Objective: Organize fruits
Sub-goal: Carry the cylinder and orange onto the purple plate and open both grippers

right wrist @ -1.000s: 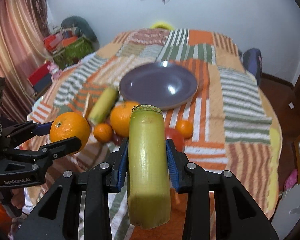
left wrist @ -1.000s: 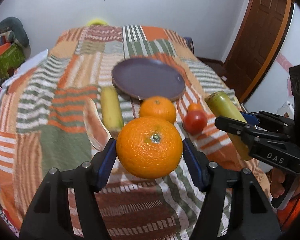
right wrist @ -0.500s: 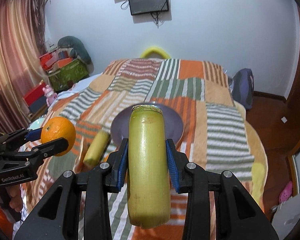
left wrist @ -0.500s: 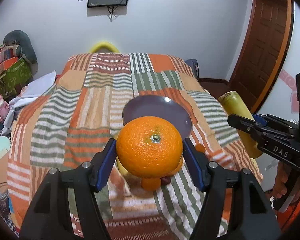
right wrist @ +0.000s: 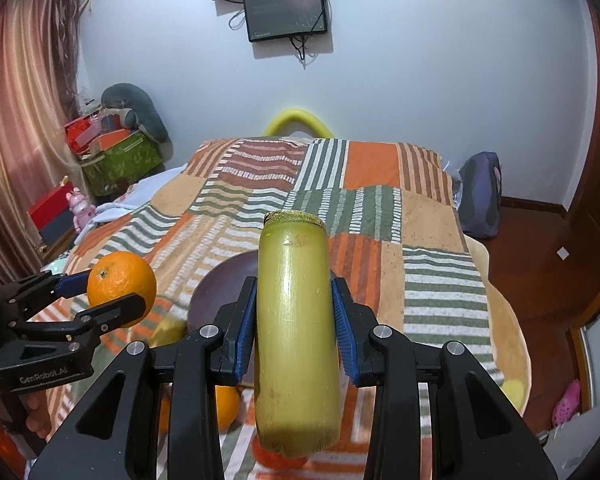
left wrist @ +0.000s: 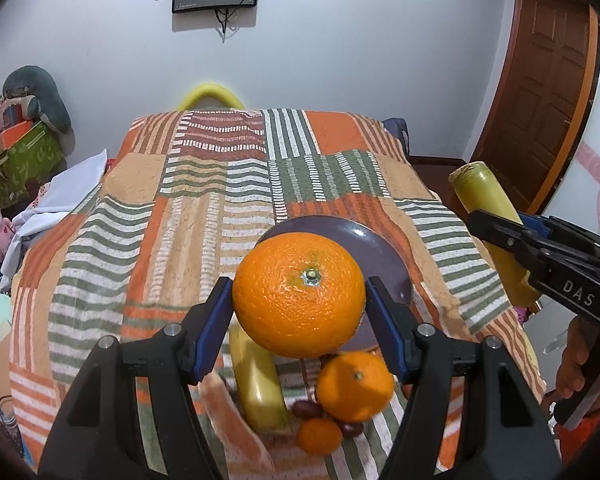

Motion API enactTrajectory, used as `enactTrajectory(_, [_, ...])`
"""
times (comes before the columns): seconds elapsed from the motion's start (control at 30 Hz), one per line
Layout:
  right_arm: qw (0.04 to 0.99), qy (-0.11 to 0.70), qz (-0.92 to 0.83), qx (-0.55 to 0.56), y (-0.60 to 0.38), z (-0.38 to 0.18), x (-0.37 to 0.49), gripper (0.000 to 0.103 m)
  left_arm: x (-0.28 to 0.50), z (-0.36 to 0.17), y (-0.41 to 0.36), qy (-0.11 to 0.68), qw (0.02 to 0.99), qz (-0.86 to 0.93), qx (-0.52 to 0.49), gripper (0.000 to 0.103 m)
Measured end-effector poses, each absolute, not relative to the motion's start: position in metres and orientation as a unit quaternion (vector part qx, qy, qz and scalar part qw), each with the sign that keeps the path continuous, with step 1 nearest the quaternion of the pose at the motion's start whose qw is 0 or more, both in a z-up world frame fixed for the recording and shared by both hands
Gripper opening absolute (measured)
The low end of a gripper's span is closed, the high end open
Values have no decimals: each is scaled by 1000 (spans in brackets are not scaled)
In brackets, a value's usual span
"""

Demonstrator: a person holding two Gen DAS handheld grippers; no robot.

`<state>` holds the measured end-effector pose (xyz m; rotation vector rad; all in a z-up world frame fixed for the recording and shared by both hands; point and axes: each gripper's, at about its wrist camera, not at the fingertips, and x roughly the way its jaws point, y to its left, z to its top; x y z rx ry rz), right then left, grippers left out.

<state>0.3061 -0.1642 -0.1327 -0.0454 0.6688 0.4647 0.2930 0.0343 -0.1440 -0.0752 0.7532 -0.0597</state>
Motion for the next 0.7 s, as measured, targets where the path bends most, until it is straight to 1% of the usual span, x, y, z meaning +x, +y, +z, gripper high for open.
enactTrajectory(0.2, [912, 345, 220, -20, -159, -151, 333, 33, 323, -160, 38, 380, 924, -26, -36, 66])
enactTrajectory(0.7, [881, 414, 222, -43, -131, -206, 391, 33, 389, -217, 48, 448, 892, -28, -43, 66])
